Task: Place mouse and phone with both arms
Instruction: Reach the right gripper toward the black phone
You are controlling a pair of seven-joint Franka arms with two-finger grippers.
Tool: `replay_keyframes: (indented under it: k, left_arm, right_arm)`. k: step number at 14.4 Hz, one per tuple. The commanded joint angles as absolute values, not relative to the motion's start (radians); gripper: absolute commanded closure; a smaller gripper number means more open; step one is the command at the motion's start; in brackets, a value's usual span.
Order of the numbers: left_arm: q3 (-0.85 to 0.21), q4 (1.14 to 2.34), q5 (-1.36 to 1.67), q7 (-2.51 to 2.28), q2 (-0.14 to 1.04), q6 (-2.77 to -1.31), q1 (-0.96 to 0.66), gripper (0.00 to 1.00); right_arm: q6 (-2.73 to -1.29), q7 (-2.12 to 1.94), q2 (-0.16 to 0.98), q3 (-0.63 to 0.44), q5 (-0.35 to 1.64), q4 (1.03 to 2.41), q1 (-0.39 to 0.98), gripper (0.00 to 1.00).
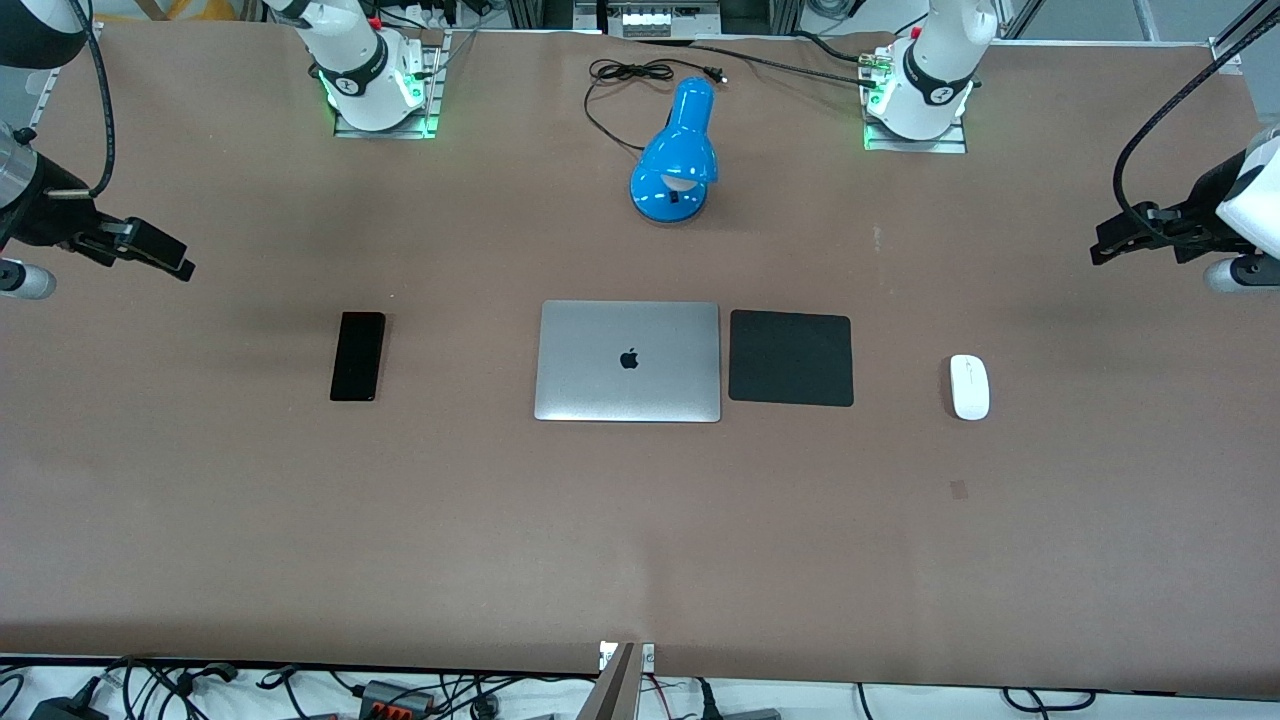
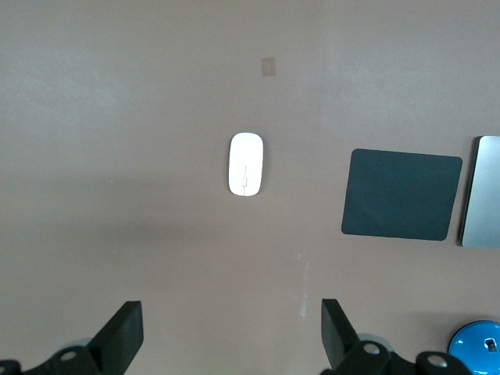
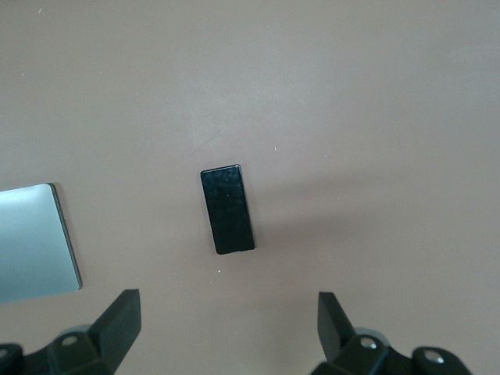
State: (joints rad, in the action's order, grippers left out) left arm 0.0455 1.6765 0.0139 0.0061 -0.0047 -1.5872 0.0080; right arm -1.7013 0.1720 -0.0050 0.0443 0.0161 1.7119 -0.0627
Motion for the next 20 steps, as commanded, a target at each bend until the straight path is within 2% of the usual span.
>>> replay_keyframes:
  k: [1,10,14,17,20]
  left_arm:
    - [0.041,1.667,0.017,0.021,-0.005,-1.575,0.028,0.0]
    - [0.034,1.667,0.005,0.02,-0.005,-1.574,0.031,0.0]
    - [0.034,1.667,0.005,0.014,-0.005,-1.574,0.031,0.0]
    - [0.032,1.667,0.006,-0.032,-0.002,-1.58,0.031,0.0]
    - [0.04,1.664,0.02,-0.029,0.018,-1.618,0.031,0.0]
  right_arm:
    - [-1.68,0.195,0.006,0.046,0.006,1.684,-0.06,0.0]
    - [-1.681,0.183,0.031,0.043,0.009,1.681,-0.066,0.0]
    - [-1.68,0.196,0.121,0.044,0.006,1.687,-0.06,0.0]
    - [-1.707,0.199,0.263,0.051,0.026,1.687,-0.054,0.0]
    - [-1.814,0.196,0.353,0.051,0.005,1.761,-0.012,0.0]
